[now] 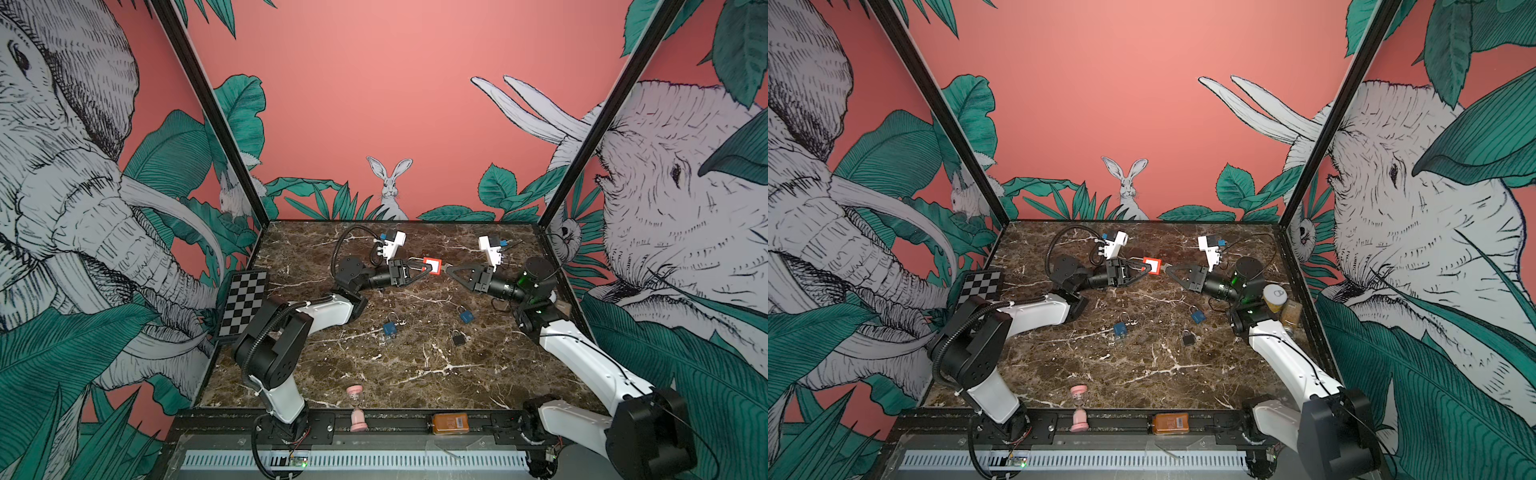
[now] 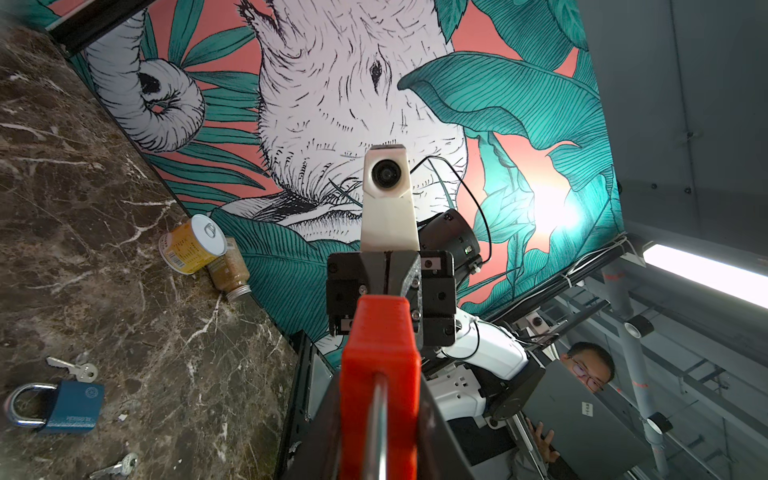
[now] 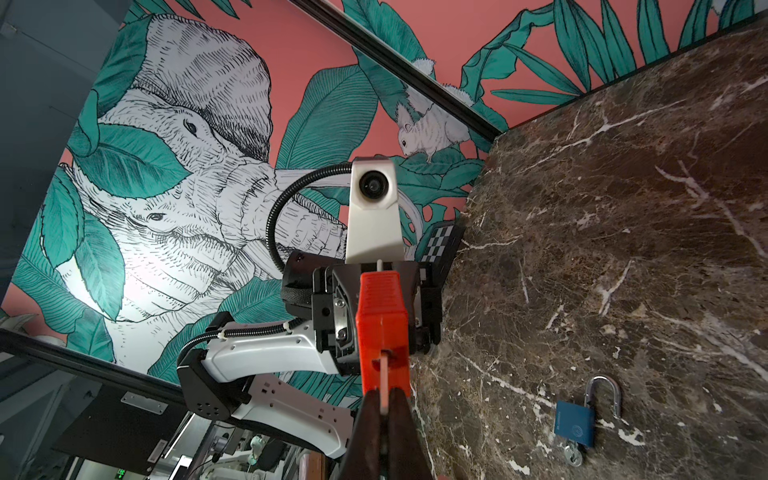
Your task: Lock with the key
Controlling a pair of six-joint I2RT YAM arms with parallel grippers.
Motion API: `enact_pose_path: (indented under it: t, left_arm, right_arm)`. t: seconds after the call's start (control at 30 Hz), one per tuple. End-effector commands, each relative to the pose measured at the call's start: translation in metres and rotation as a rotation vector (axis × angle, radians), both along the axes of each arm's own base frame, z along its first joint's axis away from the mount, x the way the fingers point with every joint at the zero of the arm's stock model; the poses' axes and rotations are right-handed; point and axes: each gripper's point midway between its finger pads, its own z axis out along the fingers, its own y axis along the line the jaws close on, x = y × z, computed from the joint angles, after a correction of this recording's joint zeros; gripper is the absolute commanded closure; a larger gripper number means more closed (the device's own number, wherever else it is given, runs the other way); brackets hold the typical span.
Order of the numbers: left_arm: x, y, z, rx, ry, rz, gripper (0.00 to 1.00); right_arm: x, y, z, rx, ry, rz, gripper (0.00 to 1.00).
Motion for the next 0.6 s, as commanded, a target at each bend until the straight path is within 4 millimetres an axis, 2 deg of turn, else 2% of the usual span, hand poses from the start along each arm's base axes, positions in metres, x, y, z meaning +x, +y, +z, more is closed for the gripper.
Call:
enact_pose_path:
  t: [0.0, 0.2, 0.37, 0.47, 0.57]
  left_arm:
    - [0.006, 0.015, 0.007, -0.003, -0.029, 0.052, 1.0]
    - [0.005, 0.014, 0.004, 0.009, -0.028, 0.047, 1.0]
    - [0.009, 0.014, -0.009, 0.058, -0.013, 0.063, 1.0]
    - [0.013, 0.012, -0.024, 0.134, -0.035, 0.096, 1.0]
    - [0.012, 0.011, -0.055, 0.326, -0.083, 0.1, 1.0]
  right_arm:
    - [-0.008, -0.009, 0.032, 0.04, -0.138, -0.007, 1.0]
    - [-0.01, -0.016, 0.025, 0.012, -0.118, -0.018, 1.0]
    - [-0.01, -0.042, 0.019, -0.034, -0.091, -0.097, 1.0]
    - [-0.011, -0.046, 0.0, -0.104, -0.043, -0.13, 1.0]
    - [-0.009, -0.054, -0.022, -0.169, 0.003, -0.201, 1.0]
